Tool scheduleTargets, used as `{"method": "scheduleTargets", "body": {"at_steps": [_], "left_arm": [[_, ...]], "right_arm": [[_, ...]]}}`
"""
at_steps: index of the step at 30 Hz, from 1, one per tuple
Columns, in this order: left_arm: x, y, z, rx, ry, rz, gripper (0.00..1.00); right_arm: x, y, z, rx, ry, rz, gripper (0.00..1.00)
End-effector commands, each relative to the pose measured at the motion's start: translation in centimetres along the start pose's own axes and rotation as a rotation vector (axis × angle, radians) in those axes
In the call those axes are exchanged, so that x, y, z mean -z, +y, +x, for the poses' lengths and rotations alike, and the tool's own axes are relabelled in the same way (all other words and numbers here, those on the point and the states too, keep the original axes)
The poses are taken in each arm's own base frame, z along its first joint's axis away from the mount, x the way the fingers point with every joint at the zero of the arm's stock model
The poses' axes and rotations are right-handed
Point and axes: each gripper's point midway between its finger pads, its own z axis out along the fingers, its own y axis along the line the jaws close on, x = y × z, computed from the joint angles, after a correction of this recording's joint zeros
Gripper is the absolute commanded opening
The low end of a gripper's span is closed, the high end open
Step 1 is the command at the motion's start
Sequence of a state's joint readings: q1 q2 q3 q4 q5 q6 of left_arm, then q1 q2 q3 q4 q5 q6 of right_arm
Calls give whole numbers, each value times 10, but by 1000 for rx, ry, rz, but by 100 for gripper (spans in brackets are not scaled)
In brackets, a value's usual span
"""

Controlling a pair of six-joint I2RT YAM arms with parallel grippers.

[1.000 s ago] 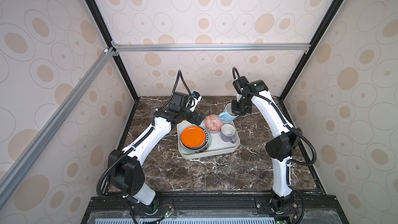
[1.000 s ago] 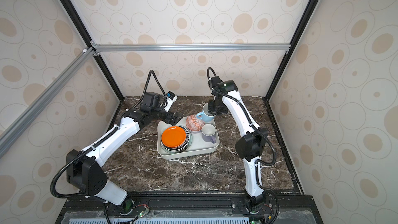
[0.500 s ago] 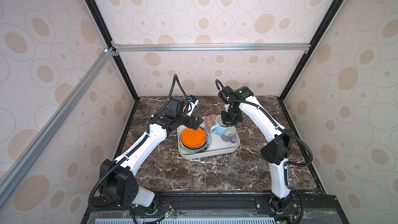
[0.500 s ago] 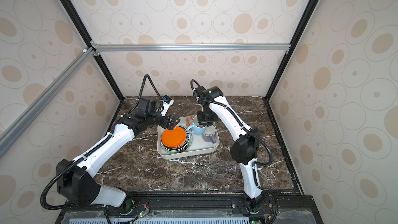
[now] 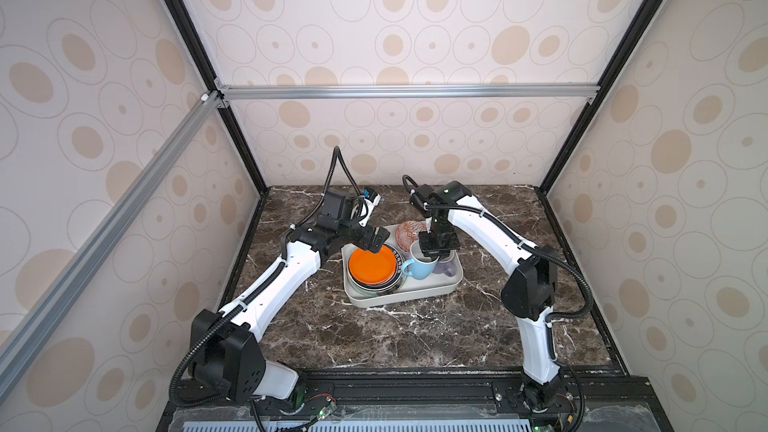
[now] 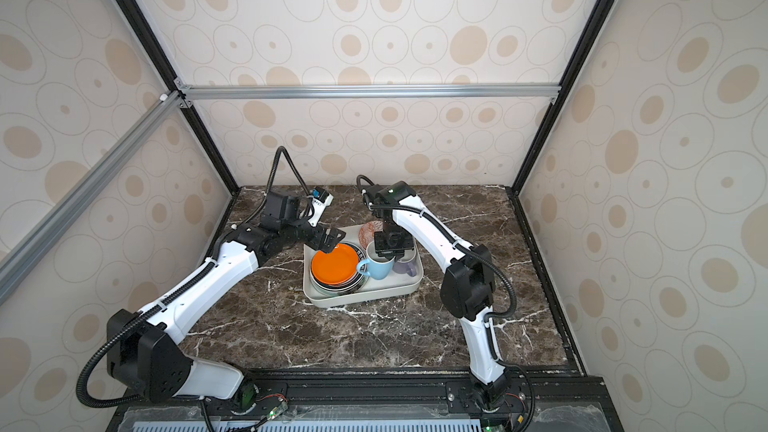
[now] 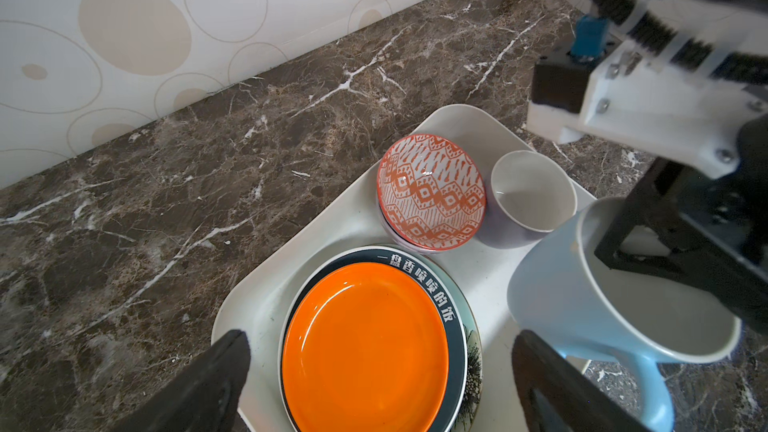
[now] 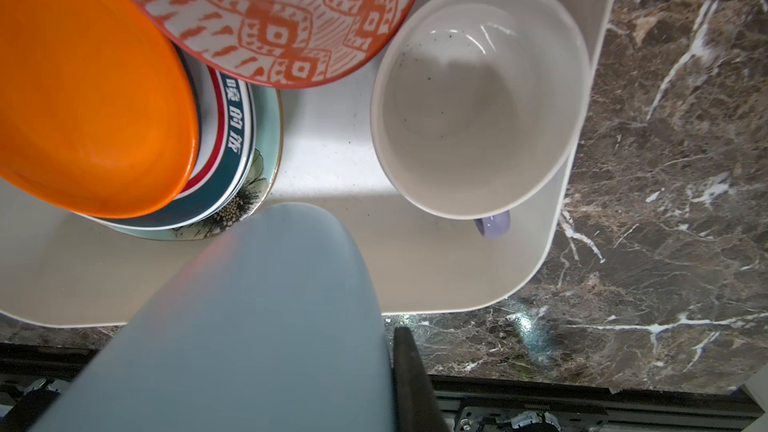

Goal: Place the mixed dishes into the plastic bin
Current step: 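Lower the light blue mug into the bin beside the purple mug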

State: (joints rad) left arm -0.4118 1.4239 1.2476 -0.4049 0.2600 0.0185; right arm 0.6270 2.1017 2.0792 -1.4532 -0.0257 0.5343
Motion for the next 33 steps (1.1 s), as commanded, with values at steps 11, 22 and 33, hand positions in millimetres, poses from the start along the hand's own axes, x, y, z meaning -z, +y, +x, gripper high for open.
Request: {"method": "scheduleTargets", "body": {"at_steps": [11,22,33], "left_arm": [[5,7,-10,2,-33,-19,99],[5,12,-8,11,-27,-34,99],[4,15,-3,19,-17,-43,99]], "right_arm": [[-25,-1,3,-17,3,6,5],[-53,-11,5,-29,19,59,6],[-72,-14,10,-30,46,77,14]]}}
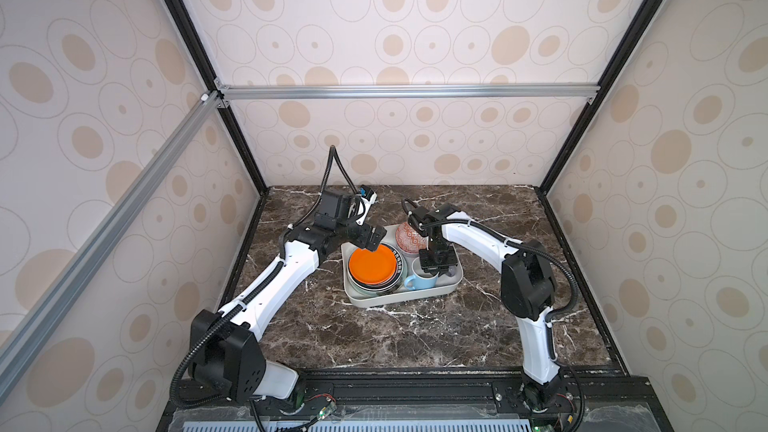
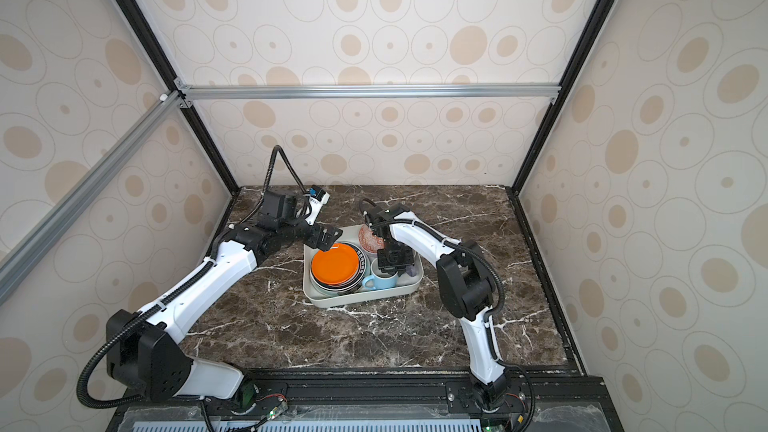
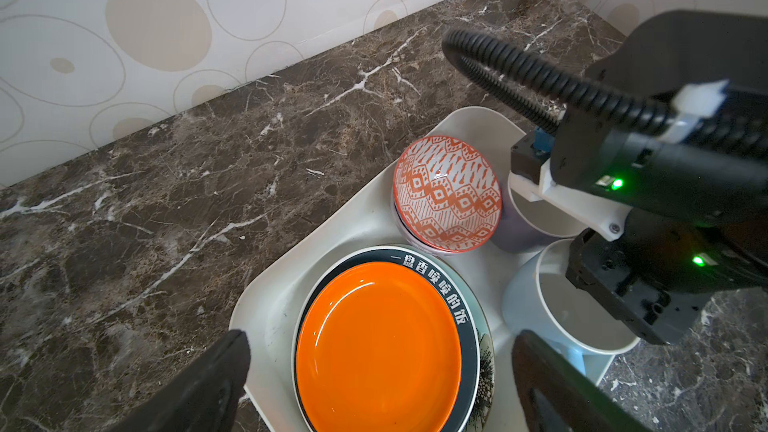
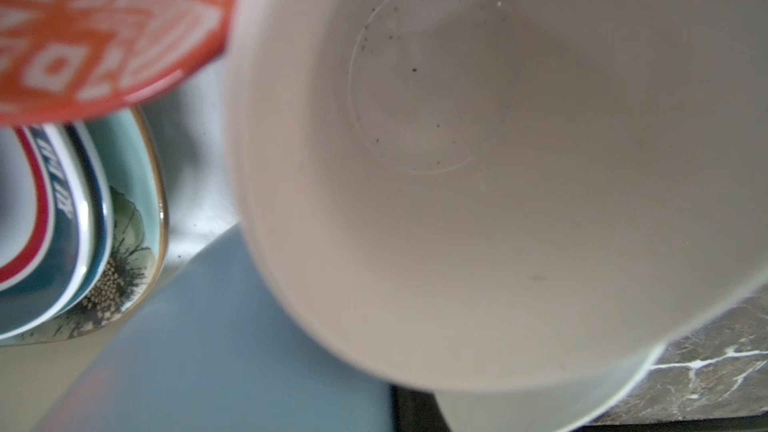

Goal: Place the mixed dishes into the plastic bin
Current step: 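Lower the light blue mug into the bin beside the purple mug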

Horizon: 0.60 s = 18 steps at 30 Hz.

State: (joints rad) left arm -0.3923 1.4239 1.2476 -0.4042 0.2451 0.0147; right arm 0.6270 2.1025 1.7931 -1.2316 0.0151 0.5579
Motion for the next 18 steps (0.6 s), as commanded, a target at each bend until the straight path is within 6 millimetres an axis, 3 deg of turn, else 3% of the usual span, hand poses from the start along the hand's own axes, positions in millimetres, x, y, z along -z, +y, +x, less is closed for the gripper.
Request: {"method": "scheduleTargets", "body": {"at_steps": [1,10,18], "left_arm": [[2,5,-3,3,-15,-14,99],[-3,6,-1,10,-7,-11,99],[-7,8,-7,19,-23,-8,99]], "right_arm": [[-1,-2,6,-7,11,8,15],[0,-6,10,1,19,18,38],[36,-12,6,20,-35,30,47]]}}
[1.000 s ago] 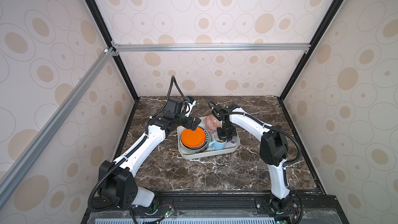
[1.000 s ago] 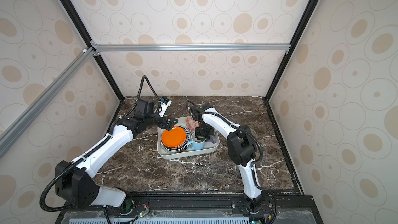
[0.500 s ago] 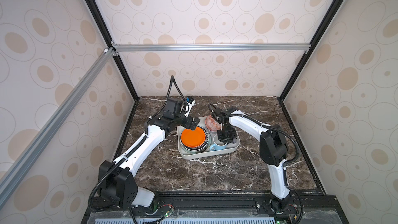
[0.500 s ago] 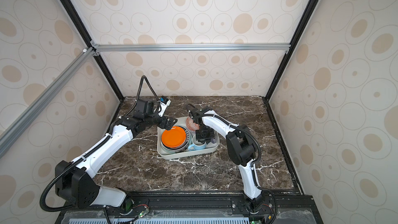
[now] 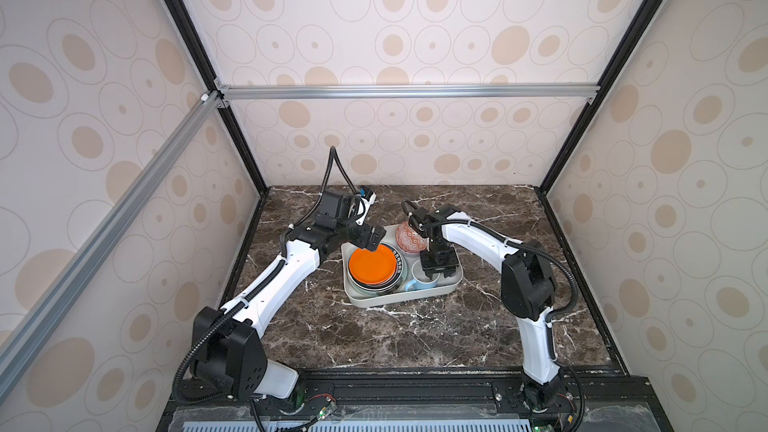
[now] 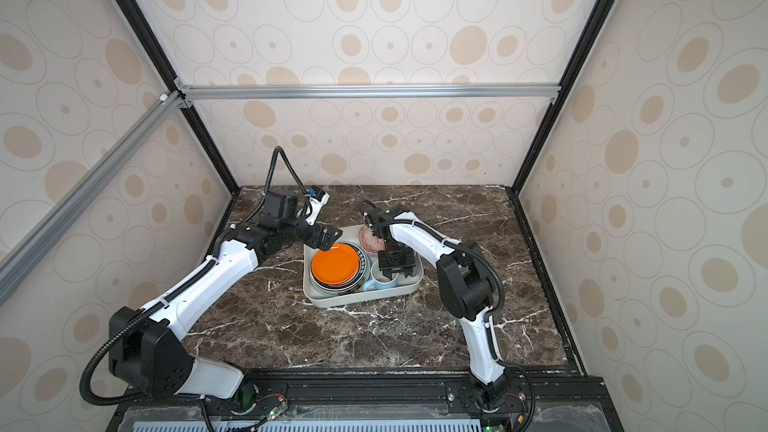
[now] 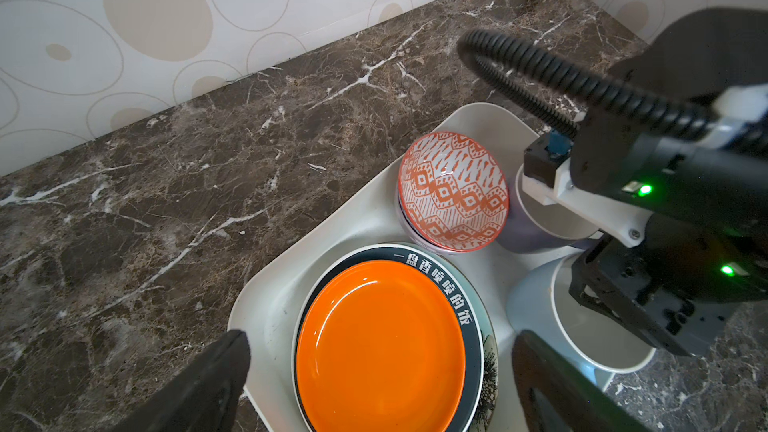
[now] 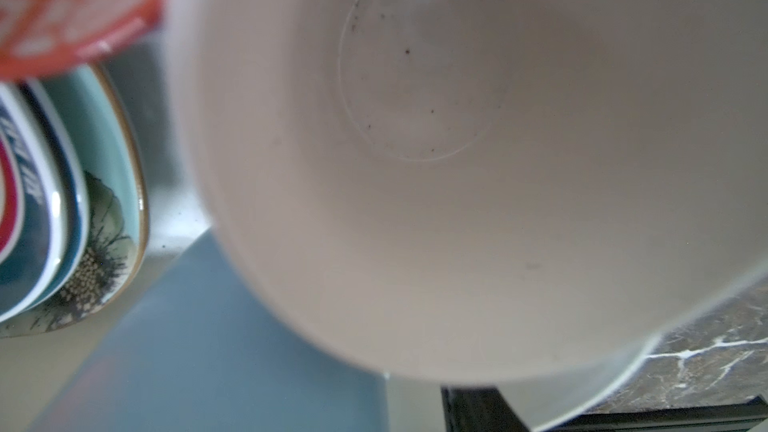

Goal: Place the mixed dishes into the plastic bin
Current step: 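Lower the light blue mug into the bin beside the purple mug, then open the right gripper to release the light blue mug and raise it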

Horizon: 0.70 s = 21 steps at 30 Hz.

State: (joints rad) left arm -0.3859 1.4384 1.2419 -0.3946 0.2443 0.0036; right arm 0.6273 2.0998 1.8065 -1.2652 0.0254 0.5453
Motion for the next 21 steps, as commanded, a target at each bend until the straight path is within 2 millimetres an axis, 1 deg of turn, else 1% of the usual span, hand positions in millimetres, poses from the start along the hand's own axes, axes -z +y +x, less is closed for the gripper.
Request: {"method": "scheduleTargets", "body": {"at_steps": [1,2,4,5,8,10,14,16,21], "left_arm": [[-3,4,-11,4,-36,-3,99],[-3,5,-11,4,-36,-2,99],[-5,6,-10,5,-35,-3,99],[-6,5,-10,6,-34,1,99],[-7,6,-10,6,-33,2,99],[-7,6,-11,6,-37,1,99],[-8,7,-11,4,-33,1,99],[-7,8,-11,4,-33,-1,99],[-6,9,-10,6,-29,-6,99]], "right_arm": [[36,-9,2,6,-52,9,46],[38,-9,1,7,-55,7,44],[40,-10,0,-6,-51,1,36],[39,-9,1,-11,-45,-7,33],[39,-6,3,-22,-32,-27,20],[36,-3,5,-21,-20,-39,13],[32,-2,7,-22,-1,-46,12],[30,1,8,-21,9,-54,6],[30,9,10,-19,24,-98,1]]}}
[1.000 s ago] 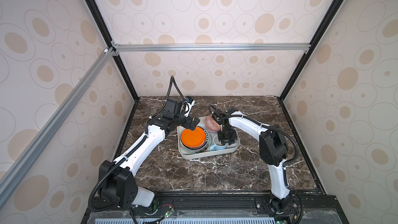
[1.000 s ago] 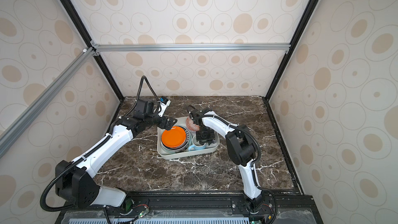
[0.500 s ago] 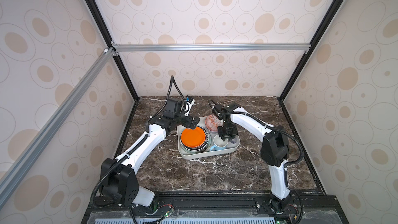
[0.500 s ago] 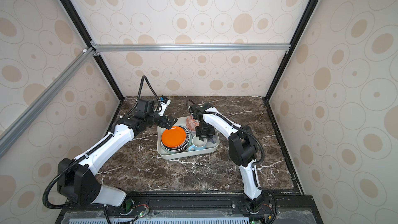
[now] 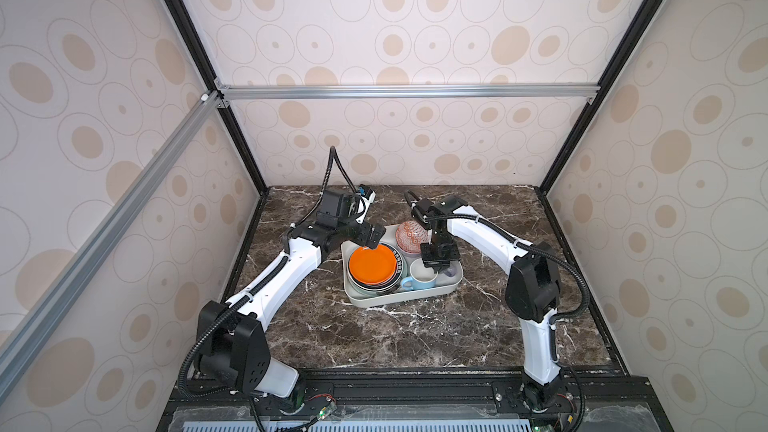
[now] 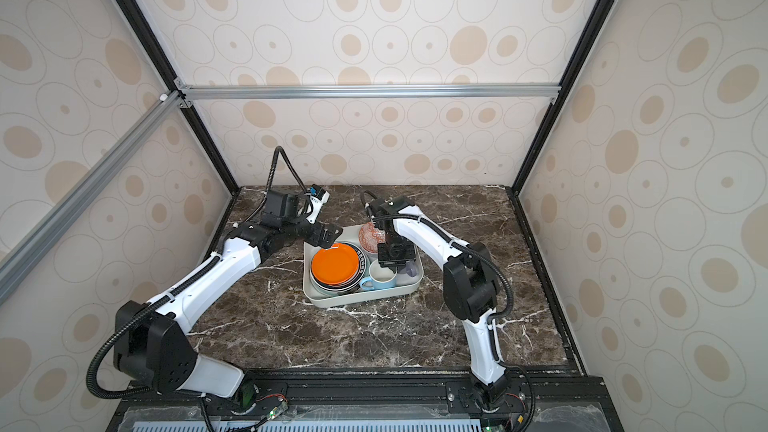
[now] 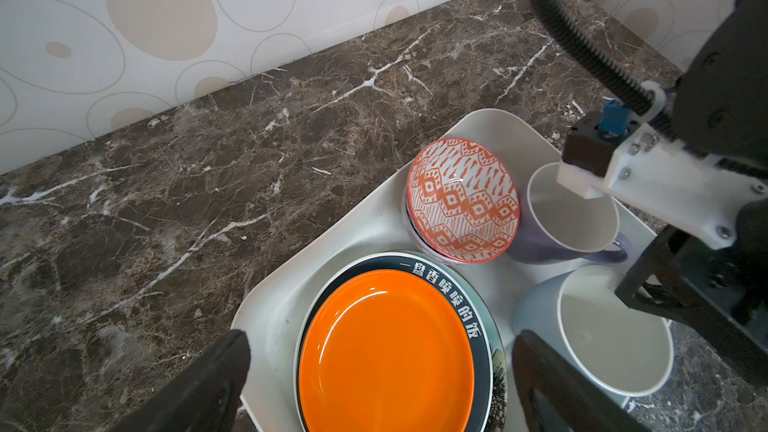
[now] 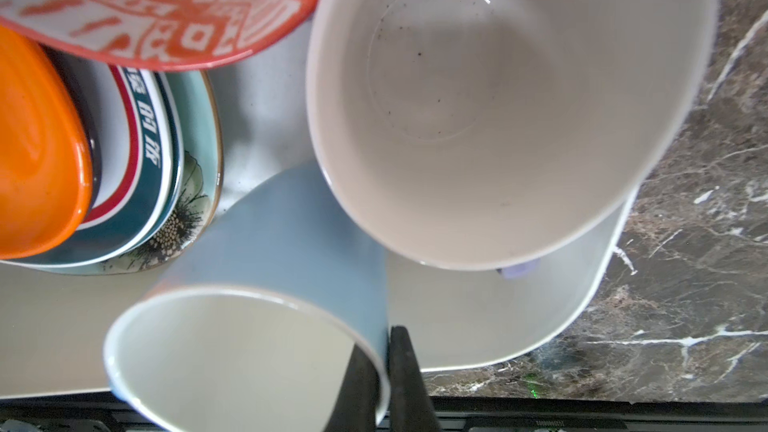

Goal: Place the mixed dishes into the plastic bin
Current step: 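Open the right gripper to release the light blue mug and raise it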

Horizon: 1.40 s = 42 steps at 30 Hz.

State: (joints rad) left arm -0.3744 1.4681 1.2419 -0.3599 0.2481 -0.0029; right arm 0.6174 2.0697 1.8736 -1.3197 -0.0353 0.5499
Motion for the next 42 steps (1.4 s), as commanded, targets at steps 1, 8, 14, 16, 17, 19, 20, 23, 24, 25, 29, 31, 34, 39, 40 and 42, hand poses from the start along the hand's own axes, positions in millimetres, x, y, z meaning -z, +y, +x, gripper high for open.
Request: {"method": "scheduleTargets", "body": {"at_steps": [1,8,14,16,17,19,20,23,24,25,29,31,34,39,40,42], "left_arm": [[5,3,-9,-7,-24,0,99],[6,4,-6,-3,-15,-5,99],[3,4,-6,-2,-7,-4,99],[2,4,-6,-3,-6,-4,99],[1,5,-7,-3,-5,-4,99],[0,5,-6,-1,-1,-5,99],[-1,6,-7,-1,1,-5,99],[-3,7,-8,0,3,-5,99],[-4,7,-9,0,5,-4,99],[-5,7,-10,-1,5,-7,99],[-9,9,-13,-2,7,-9,99],[-11,11,-14,-1,8,-11,99],[-16,13,-14,1,14,-9,99],[-20,29,-12,6,25,-45,99],[-20,35,-12,13,26,-61,99],[-17,50,-13,32,20,-88,99]], "right_arm": [[2,5,9,-3,27,-31,1],[-7,13,15,11,58,-50,2],[-13,8,15,23,56,-16,10],[-7,5,12,33,36,-3,21],[-3,4,10,38,21,1,27],[6,3,5,48,-10,6,34],[11,3,2,51,-23,4,36],[23,3,-3,60,-51,2,37],[26,3,-4,60,-52,2,37],[29,3,-6,60,-56,3,37],[33,3,-10,61,-59,-3,31],[28,4,-10,58,-41,-16,23],[22,10,-7,57,-12,-47,19],[27,12,-14,60,-37,-62,21],[31,11,-18,61,-48,-67,23],[41,6,-26,51,-79,-80,30]]}}
